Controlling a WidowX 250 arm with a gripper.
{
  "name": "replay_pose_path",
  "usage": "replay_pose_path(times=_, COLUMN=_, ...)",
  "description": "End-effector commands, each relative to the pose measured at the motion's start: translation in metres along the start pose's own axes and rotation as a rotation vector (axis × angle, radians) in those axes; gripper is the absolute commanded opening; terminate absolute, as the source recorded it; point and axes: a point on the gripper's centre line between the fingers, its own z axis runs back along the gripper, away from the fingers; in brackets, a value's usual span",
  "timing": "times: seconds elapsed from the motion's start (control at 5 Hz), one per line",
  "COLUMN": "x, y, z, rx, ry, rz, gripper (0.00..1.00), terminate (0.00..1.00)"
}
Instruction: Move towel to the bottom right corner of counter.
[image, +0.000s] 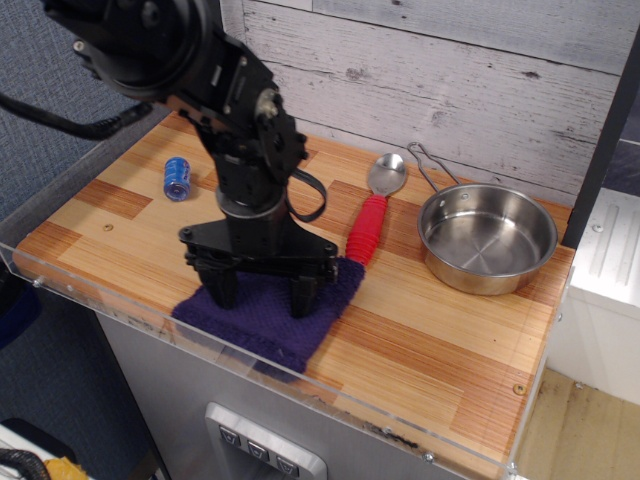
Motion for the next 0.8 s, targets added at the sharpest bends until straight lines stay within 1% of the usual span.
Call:
replay_pose_path(times=0.0, x=-0.006, y=-0.047, z=0.002, rx=-0.066, ry=-0.005, rz=-0.065, gripper=1.00, terminate=0.00)
replay_pose_path(times=0.4, x=-0.022, y=-0.084, z=0.000, rx=-0.090, ry=0.007, rz=-0.159, gripper=1.00, terminate=0.00)
replay_pose_path(times=0.6, x=-0.027, y=-0.100, z=0.004, rx=-0.070, ry=0.001, rz=-0.226, gripper=1.00, terminate=0.00)
